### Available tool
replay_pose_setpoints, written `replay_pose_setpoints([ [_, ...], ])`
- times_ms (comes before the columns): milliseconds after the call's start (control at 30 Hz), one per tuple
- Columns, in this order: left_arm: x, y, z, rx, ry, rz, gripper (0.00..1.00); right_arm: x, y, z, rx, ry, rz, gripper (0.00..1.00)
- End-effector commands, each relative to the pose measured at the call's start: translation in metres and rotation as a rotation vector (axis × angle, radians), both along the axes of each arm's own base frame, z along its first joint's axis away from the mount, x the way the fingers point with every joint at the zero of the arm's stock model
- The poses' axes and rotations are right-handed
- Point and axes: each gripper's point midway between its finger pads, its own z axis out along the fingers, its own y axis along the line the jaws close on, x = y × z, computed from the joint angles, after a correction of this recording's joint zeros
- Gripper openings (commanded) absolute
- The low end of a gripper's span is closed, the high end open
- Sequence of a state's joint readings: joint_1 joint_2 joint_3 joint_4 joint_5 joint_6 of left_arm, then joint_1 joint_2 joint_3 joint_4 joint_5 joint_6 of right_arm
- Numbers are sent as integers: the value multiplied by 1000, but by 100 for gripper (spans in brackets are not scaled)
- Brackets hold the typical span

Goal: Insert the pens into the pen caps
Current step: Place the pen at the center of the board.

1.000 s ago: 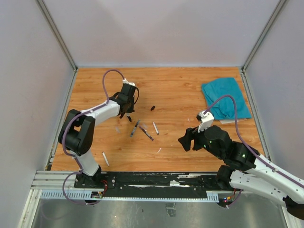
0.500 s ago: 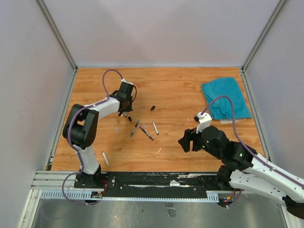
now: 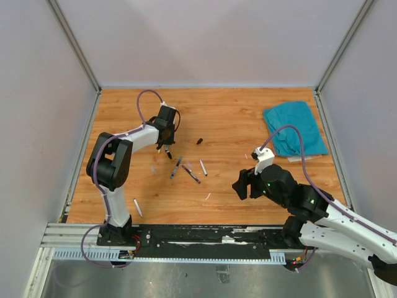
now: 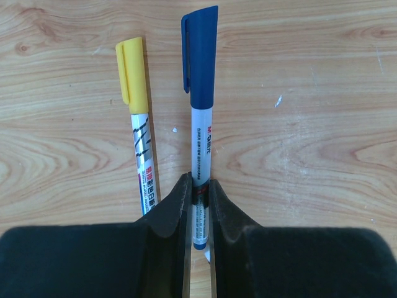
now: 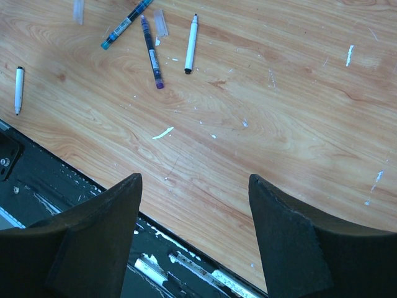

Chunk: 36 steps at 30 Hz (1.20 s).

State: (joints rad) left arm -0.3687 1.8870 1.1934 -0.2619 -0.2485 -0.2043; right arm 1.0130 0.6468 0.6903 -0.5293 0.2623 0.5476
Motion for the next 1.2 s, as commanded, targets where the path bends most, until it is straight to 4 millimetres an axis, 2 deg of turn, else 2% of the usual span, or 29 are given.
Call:
replay_pose_setpoints([
  [0,2,1,-4,3,16,8,3,-3,0,-5,-6,15,3,70],
  [333,-6,4,-12,5,44,20,4,-3,2,-8,-12,25,9,70],
  [600,-8,5,-21,12,58,26,12,-3,4,-10,-17,33,15,70],
  [800,-8,6,-25,16,67,29,14,-4,5,-11,-19,36,18,70],
  [1167,-4,1,-12,2,52,6,24,-4,7,-9,-18,37,25,70],
])
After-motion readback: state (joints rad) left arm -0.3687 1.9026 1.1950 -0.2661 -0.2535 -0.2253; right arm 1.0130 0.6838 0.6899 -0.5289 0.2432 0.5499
